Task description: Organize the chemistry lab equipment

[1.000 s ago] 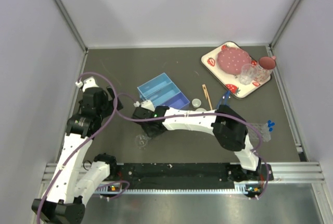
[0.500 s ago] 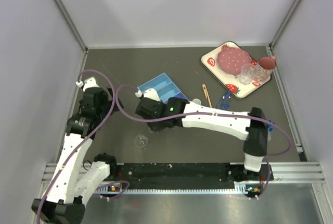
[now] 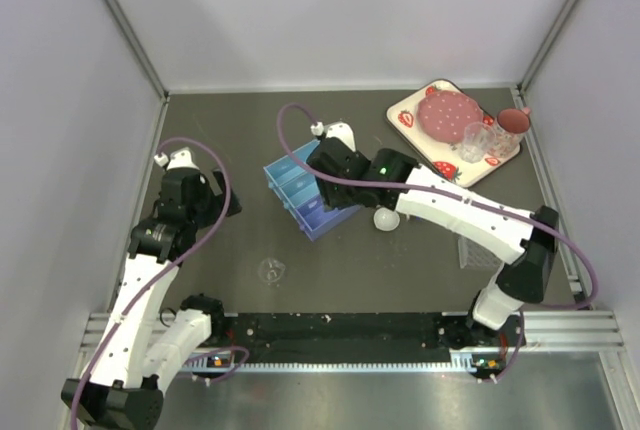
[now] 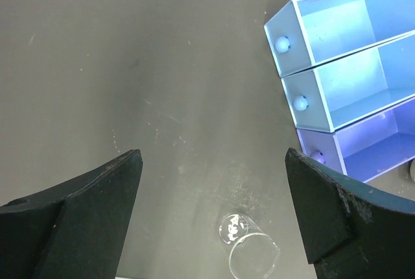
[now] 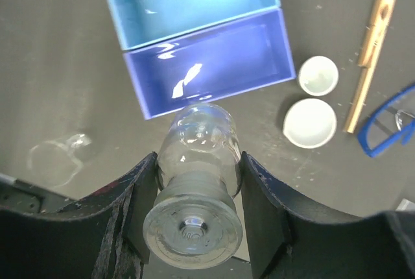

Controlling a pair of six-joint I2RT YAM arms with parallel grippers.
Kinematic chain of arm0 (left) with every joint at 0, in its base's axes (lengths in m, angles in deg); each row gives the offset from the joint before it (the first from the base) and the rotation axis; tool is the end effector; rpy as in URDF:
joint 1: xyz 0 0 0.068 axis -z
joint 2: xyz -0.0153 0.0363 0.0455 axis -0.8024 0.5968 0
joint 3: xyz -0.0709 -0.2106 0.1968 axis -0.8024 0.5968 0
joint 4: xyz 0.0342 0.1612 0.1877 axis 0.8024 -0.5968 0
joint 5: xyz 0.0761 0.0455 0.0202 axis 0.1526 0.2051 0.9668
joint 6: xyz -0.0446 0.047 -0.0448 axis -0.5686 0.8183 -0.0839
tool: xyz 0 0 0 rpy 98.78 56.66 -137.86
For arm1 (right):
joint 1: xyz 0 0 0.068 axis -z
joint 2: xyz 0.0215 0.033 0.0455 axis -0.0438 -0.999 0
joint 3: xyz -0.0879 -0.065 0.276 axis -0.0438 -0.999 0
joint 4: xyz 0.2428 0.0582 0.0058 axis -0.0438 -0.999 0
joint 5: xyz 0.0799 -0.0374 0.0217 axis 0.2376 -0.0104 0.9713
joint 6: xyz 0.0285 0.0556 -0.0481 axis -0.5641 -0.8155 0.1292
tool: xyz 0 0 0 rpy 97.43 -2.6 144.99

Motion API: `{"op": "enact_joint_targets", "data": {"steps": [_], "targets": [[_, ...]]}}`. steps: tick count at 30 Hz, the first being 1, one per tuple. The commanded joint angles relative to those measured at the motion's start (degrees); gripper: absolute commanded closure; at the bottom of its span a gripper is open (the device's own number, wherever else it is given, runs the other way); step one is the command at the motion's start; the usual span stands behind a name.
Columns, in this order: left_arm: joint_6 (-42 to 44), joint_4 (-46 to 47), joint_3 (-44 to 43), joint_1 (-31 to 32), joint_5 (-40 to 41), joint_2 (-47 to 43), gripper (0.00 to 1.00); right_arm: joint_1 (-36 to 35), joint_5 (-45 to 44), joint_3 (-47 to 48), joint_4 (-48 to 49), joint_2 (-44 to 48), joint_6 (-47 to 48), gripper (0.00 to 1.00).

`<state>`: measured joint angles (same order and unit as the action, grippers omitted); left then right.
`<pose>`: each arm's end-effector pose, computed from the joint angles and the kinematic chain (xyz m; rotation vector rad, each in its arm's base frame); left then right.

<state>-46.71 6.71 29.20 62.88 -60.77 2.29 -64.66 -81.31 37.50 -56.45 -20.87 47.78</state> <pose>0.1507 -0.0133 0.3108 -0.4479 2.2084 -0.1502 0.1869 0.2945 0.3667 -0.4357 2.3684 0.2374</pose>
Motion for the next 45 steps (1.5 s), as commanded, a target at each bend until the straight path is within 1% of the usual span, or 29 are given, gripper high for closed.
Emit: {"op": "enact_joint_targets", "data": {"steps": [1,2,4,9,12,13,20,30,36,45], "targets": [[2.0,1.7,0.2,-0.1,-3.7,-0.7,0.03,4.8,0.0,-4.0,3.7,0.9,1.9,0.81],[2.6,1.7,0.3,-0.2,-4.7,-0.8,0.03,7.0,0.7,-4.8,4.5,0.6,1.9,0.81],[4.1,1.7,0.2,-0.1,-7.7,-0.7,0.03,8.9,2.7,-6.1,6.2,-0.3,2.4,0.81],[5.3,1.0,1.1,-0.2,-9.7,-1.6,0.04,11.8,4.8,-6.7,8.9,-3.6,3.7,0.81],[5.4,0.3,2.3,-0.1,-9.7,-2.2,0.04,12.2,5.8,-5.5,9.6,-6.9,4.1,0.81],[5.2,0.1,2.5,-0.1,-11.4,-2.4,0.04,12.4,5.9,-5.0,9.8,-8.5,4.2,0.81],[5.1,0.0,2.9,-0.1,-12.1,-3.2,0.05,12.8,7.5,-4.2,11.8,-12.9,4.6,0.82],[5.4,0.3,2.4,-0.1,-11.6,-2.5,0.05,14.5,8.6,-5.4,15.3,-15.9,5.5,0.82],[5.5,0.5,2.3,-0.1,-11.3,-2.2,0.05,15.1,7.5,-6.3,16.3,-16.9,6.2,0.82],[5.6,0.5,2.4,-0.1,-13.3,-1.7,0.05,15.7,8.2,-8.5,20.5,-19.0,6.8,0.8]]}}
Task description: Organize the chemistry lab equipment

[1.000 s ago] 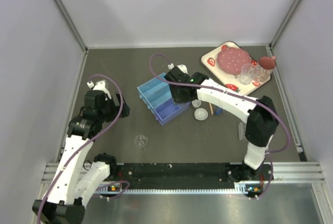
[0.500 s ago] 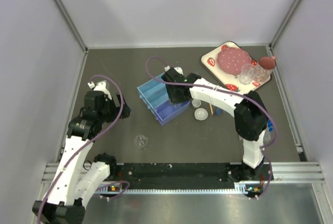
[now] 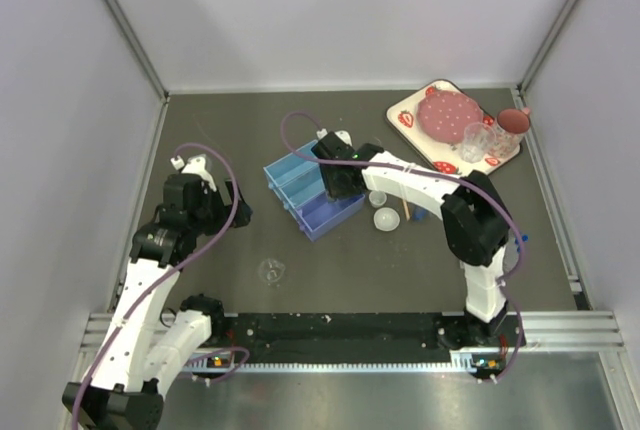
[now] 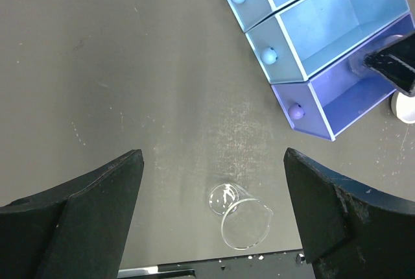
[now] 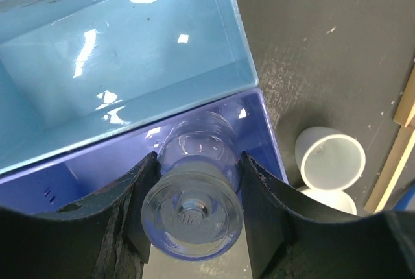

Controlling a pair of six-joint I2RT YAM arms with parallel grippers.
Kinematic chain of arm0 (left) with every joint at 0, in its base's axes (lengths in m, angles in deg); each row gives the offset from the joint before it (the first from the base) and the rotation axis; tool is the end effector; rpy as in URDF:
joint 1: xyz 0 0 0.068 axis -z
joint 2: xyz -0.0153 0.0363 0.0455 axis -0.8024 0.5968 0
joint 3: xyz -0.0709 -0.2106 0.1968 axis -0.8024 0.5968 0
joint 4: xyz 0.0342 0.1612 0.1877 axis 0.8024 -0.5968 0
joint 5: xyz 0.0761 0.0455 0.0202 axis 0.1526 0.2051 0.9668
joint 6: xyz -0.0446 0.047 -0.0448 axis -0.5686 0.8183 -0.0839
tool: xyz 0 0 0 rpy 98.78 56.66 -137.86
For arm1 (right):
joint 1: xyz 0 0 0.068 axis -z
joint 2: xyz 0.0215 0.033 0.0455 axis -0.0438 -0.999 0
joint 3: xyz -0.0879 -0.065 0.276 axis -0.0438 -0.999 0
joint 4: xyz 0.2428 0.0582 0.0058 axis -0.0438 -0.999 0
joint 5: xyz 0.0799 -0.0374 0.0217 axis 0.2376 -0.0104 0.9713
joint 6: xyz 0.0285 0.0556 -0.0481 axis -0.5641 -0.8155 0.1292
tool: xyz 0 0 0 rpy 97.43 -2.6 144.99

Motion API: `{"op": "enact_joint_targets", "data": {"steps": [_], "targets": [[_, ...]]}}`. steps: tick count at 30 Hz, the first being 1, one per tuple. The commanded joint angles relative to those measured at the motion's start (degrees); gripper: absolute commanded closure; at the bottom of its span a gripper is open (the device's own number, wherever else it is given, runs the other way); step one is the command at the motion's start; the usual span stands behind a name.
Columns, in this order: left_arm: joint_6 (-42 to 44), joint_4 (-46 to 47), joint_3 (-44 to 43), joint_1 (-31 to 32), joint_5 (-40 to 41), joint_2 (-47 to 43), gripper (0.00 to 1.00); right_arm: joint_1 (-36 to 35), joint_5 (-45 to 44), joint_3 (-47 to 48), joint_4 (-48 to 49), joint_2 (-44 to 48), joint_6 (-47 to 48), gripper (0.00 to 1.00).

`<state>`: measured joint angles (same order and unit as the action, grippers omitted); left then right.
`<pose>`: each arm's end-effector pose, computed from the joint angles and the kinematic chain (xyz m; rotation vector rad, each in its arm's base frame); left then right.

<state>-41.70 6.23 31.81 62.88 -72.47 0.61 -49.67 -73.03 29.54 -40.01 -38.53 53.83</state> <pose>0.1424 -0.0258 0.2978 -0.2497 2.2938 -0.3233 0.3039 0.3005 0.2269 -0.3638 2.5732 0.0904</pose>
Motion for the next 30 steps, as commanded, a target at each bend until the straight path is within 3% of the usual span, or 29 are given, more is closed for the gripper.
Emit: {"op": "enact_joint_targets", "data": {"steps": [1,10,22,30], "targets": [[0.5,1.0,-0.2,-0.1,-1.8,0.0,0.05,0.7,-0.1,-0.7,4.3,-1.6,0.6,0.8],[-0.9,0.8,1.1,0.0,-3.3,0.5,0.07,1.1,-0.8,-1.8,5.8,-2.6,0.6,0.76],[-3.0,-0.4,2.1,-0.1,-6.5,2.2,0.2,1.1,-2.9,-2.9,5.8,1.1,1.3,0.38],[-5.1,-2.1,2.7,0.0,-6.9,2.6,0.29,1.0,-4.7,-3.0,4.2,5.2,2.6,0.34]]}}
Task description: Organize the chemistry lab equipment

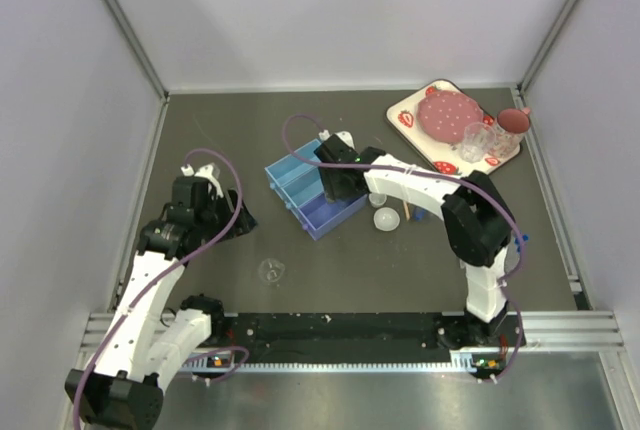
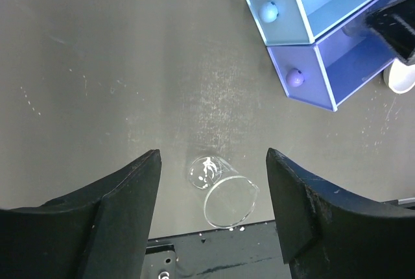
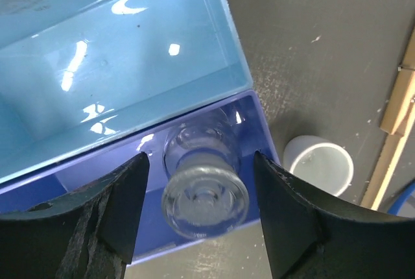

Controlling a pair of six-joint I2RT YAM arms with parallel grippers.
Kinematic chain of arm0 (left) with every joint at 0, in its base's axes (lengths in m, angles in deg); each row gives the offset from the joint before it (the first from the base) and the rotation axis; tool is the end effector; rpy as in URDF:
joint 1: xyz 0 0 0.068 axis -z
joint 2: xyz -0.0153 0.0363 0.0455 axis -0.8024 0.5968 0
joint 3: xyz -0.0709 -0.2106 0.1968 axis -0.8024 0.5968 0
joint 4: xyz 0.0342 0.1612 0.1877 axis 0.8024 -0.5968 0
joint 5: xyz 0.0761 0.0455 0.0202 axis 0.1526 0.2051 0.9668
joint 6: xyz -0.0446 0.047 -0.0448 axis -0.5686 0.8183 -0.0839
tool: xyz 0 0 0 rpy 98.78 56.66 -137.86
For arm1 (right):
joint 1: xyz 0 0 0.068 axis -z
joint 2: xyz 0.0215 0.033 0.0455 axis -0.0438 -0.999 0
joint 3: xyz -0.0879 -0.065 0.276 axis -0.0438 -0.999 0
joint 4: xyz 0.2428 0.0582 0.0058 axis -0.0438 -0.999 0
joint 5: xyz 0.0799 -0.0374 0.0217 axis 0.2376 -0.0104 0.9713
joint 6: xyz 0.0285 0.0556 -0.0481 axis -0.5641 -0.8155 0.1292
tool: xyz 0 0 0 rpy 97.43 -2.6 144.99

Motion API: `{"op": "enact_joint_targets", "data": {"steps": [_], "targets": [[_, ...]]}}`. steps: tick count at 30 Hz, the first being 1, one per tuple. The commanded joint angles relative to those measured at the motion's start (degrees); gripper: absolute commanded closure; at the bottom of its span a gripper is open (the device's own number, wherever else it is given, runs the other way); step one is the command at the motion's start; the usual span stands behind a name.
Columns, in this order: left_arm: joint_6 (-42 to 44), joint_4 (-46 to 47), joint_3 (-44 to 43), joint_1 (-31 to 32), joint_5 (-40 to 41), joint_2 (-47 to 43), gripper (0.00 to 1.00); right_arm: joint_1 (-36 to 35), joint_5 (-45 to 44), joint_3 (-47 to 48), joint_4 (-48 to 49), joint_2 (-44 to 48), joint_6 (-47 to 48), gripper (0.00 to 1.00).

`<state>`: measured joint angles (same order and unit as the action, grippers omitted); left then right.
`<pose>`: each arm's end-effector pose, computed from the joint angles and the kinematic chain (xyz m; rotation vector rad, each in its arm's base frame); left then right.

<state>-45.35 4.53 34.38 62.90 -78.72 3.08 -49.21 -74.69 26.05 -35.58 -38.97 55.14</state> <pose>0.1438 -0.0336 0.2749 -0.2926 2.4262 -0.4509 0.3078 0.2969 0.2109 -0.3686 2.5492 0.0548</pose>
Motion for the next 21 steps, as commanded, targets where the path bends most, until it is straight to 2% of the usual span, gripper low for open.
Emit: {"op": "enact_joint_targets", "data": {"steps": [1,11,21], "targets": [[-1.5,-0.5,-0.1,-0.1,-0.5,0.1,0.3,0.5,-3.0,0.7,-0.6,6.0,1.3,0.34],[-2.6,-1.7,0.3,0.0,-1.5,0.7,0.42,-2.1,-7.1,5.7,-6.6,11.6,2.9,0.34],[-5.1,-8.3,1.9,0.1,-4.3,5.8,0.47,-3.8,-8.1,2.1,-8.0,21.3,2.7,0.32]]}}
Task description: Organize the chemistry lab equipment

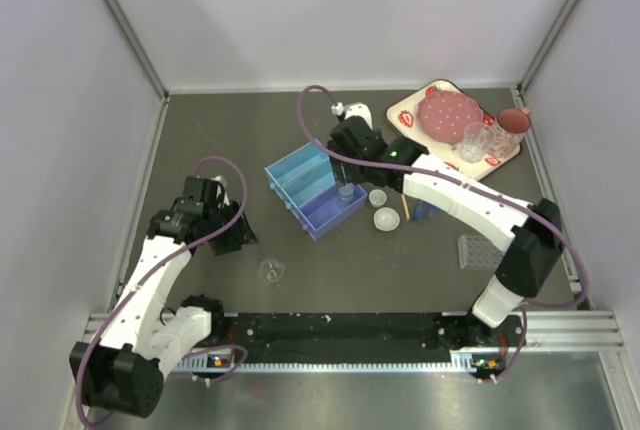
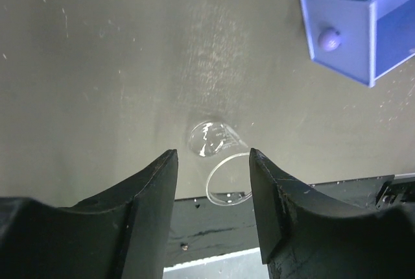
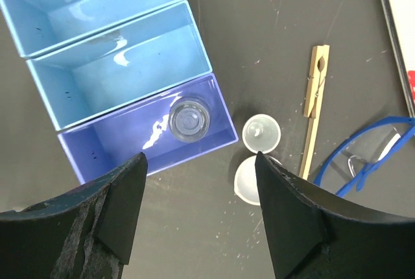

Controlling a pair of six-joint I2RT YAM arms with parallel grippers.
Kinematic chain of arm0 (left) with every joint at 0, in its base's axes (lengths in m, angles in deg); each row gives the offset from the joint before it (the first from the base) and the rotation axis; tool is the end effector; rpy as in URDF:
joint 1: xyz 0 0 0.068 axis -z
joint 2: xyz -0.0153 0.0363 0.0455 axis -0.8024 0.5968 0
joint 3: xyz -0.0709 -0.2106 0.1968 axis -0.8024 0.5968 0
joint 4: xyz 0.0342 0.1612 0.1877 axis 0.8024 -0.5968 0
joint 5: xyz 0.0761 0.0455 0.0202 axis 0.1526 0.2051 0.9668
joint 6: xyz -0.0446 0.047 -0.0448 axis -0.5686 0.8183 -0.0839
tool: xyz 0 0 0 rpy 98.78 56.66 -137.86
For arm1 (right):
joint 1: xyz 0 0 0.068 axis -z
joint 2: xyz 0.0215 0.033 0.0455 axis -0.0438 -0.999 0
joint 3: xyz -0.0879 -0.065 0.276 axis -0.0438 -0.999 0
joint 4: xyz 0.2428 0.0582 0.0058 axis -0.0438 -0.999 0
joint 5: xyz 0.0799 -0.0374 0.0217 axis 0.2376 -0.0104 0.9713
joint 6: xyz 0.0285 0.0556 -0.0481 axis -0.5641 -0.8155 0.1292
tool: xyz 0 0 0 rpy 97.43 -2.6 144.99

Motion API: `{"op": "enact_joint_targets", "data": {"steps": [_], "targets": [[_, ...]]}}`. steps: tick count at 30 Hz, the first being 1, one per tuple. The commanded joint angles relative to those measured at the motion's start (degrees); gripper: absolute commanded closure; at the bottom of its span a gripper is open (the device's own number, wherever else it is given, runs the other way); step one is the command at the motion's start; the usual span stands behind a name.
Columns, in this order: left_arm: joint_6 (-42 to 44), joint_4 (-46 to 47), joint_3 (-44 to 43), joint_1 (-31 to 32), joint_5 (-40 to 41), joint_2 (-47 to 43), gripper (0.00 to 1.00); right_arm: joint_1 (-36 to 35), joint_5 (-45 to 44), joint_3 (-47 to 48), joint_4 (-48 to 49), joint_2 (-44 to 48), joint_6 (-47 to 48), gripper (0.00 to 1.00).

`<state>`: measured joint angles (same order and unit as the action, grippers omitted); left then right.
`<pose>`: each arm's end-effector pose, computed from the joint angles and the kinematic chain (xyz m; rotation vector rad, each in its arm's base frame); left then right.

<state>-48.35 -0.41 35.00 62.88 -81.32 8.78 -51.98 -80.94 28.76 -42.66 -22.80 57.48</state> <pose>0.1474 -0.0372 0.2517 -0.3899 2.6237 -0.4740 0.2633 0.2659 0.3268 -0.3535 2.3293 0.1034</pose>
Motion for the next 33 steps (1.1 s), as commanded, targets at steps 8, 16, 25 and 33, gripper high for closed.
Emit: {"op": "enact_joint_targets", "data": {"steps": [8,16,25,33], "targets": [[-4.3,-6.1,3.6,2.7,-1.1,-5.2,0.46,-1.9,-1.4,-4.4,-0.8,8.2,-0.3,0.31],[-9.8,-5.5,7.8,11.7,2.3,-6.3,0.46,-3.2,-0.9,-7.2,0.1,10.0,-0.6,0.32],[-12.9,-3.1,8.6,16.0,8.2,-2.6,0.46,-3.3,-1.3,-10.2,0.7,12.4,-1.0,0.31],[-15.7,-1.5,8.1,17.7,11.0,1.2,0.46,-3.3,-1.1,-11.8,1.4,13.9,-1.1,0.31]]}}
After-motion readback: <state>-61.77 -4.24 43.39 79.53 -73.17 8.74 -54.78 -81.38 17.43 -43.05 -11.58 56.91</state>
